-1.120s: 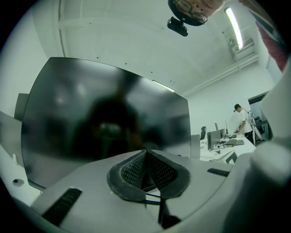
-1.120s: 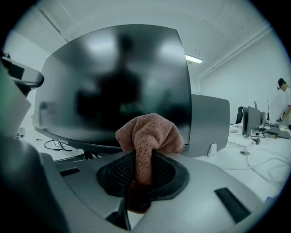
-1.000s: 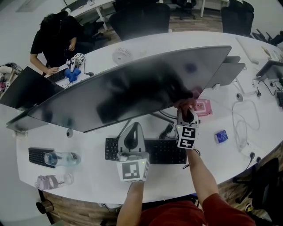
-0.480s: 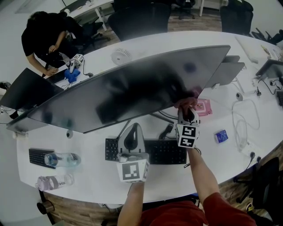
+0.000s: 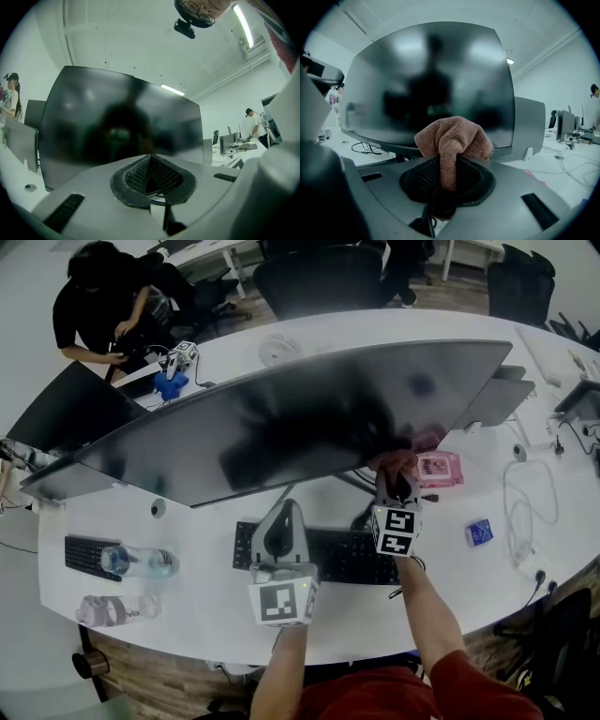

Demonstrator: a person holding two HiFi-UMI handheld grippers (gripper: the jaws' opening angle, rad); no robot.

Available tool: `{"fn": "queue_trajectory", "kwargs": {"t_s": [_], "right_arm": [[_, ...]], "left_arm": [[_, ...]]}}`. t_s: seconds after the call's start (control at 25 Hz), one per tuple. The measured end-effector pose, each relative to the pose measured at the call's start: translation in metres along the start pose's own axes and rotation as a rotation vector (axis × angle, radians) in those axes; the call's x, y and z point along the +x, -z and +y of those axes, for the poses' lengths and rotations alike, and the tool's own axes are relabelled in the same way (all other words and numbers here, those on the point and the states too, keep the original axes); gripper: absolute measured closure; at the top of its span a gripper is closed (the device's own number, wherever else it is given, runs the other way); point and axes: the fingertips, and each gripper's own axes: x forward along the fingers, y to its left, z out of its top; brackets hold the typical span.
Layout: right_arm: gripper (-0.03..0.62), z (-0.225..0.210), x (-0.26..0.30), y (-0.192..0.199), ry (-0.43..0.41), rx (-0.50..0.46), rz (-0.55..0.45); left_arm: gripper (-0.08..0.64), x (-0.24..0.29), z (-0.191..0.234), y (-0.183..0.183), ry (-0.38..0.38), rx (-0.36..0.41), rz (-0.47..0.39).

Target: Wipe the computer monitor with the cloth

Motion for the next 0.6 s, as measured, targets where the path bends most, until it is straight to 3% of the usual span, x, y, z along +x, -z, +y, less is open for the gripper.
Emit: {"fn": "queue_trajectory", "kwargs": {"t_s": [0.44, 0.6], "right_arm": [[0.509, 0.071, -0.004, -0.008, -0.110, -0.113, -0.025], [0.509, 0.094, -0.005, -0.008, -0.157, -0.107, -0.030]], "left_arm": [[0.532, -0.034, 0.041, 0.004, -0.103, -0.002, 0.005], [0.532, -0.049, 0.051, 0.005, -0.153, 0.002, 0.007]]}}
